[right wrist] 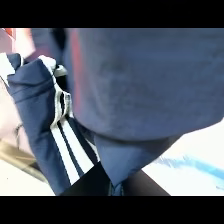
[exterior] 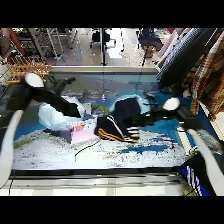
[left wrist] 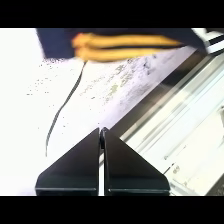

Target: Fold the clothes and pants, and hang the long-sleeved shirts on hangers.

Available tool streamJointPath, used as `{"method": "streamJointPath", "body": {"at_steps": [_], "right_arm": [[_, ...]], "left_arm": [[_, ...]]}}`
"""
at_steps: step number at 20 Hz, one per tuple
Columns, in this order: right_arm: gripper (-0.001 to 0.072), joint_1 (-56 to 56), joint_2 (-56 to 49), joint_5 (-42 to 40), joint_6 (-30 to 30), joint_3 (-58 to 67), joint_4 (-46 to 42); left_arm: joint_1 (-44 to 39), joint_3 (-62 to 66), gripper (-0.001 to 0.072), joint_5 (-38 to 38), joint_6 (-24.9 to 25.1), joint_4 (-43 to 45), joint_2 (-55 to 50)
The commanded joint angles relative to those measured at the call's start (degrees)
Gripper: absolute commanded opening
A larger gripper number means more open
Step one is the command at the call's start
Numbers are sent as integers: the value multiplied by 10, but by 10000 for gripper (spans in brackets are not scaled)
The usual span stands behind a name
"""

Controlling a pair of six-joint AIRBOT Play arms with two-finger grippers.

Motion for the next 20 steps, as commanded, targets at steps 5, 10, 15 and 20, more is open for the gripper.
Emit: {"method": "streamJointPath", "body": {"at_steps": [5, 10, 15, 20], "right_arm": [[11, -116, 145, 158, 70, 28, -128], [11, -237, 153, 212, 44, 110, -128], [10, -467, 153, 299, -14, 224, -113], [9, -789, 155, 325, -43, 237, 17]], "left_arm": [[56, 0, 17, -4, 9, 0, 143], [57, 0, 17, -27, 36, 5, 147], [57, 0, 17, -28, 64, 5, 147], [64, 0, 17, -29, 93, 12, 146]]}}
